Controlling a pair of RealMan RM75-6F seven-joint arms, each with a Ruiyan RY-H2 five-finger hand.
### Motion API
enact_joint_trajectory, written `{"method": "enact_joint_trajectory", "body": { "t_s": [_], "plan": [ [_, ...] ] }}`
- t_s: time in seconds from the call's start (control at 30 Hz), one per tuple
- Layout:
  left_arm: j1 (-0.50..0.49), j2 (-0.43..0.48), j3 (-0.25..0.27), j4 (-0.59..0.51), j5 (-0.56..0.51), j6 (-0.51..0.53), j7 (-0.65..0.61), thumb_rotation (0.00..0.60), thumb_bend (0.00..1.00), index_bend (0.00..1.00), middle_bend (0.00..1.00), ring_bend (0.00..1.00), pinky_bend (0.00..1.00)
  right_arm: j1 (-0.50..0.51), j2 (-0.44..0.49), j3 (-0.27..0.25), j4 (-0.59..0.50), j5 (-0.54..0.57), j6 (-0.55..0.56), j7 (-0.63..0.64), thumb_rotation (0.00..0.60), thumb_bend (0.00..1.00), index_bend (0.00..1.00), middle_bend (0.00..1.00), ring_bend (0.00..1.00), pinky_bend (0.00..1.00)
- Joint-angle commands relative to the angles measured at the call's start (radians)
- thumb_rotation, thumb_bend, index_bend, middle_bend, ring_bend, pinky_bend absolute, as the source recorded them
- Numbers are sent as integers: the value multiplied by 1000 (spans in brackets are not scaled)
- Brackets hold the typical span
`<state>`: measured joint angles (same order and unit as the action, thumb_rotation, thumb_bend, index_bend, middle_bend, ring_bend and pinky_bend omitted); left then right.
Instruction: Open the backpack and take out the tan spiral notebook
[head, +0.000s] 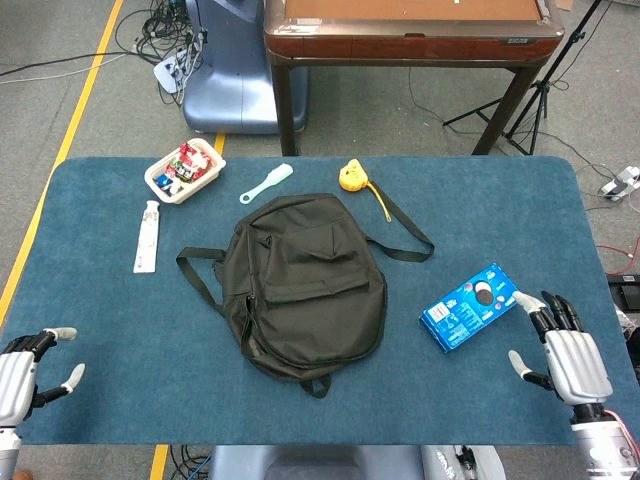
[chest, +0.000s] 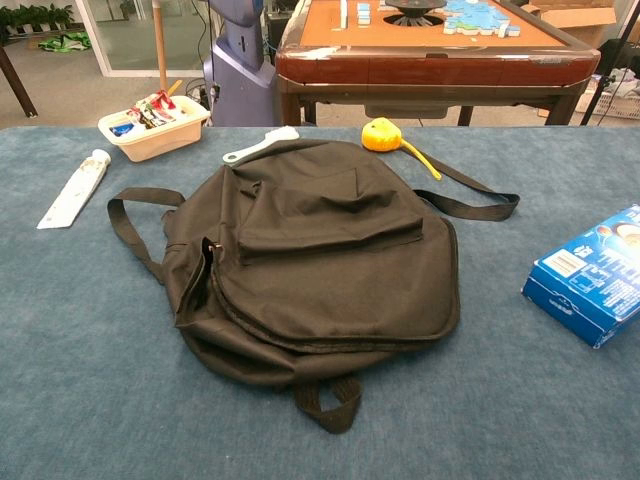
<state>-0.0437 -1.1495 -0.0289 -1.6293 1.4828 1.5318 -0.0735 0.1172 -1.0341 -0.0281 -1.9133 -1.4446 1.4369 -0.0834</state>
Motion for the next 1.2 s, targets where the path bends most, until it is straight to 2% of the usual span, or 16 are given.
{"method": "enact_joint_trajectory", "body": {
  "t_s": [0.03,0.27,0.53,0.63,0.83,1.0,1.2],
  "plan": [
    [-2,0,-1,-2,1,-5,3,600,249,329,366,357,262,9,-1,4,-5,-5,-19,-8,600,332,158,168,0,3],
    [-5,8,-5,-15,13,-2,12,600,248,329,366,358,262,62,-15,13,-23,-56,-96,-33,600,332,193,177,0,3],
    [-6,14,-4,-41,27,4,27,600,249,329,366,358,261,208,-92,51,-55,-57,-304,-116,600,314,198,181,0,3],
    [-6,19,-2,-48,35,4,32,600,248,329,366,358,260,272,-147,74,-48,-9,-397,-159,600,227,198,181,0,3],
    [0,30,3,-63,49,15,38,600,249,329,366,357,257,404,-313,135,26,139,-542,-249,600,173,215,180,0,3],
    [3,34,6,-68,52,18,38,600,248,329,366,358,257,492,-446,167,105,234,-589,-332,600,149,231,175,0,3],
    [10,39,7,-67,49,23,31,600,249,329,366,358,257,567,-564,184,193,311,-611,-394,600,148,245,174,0,3]
  ]
}}
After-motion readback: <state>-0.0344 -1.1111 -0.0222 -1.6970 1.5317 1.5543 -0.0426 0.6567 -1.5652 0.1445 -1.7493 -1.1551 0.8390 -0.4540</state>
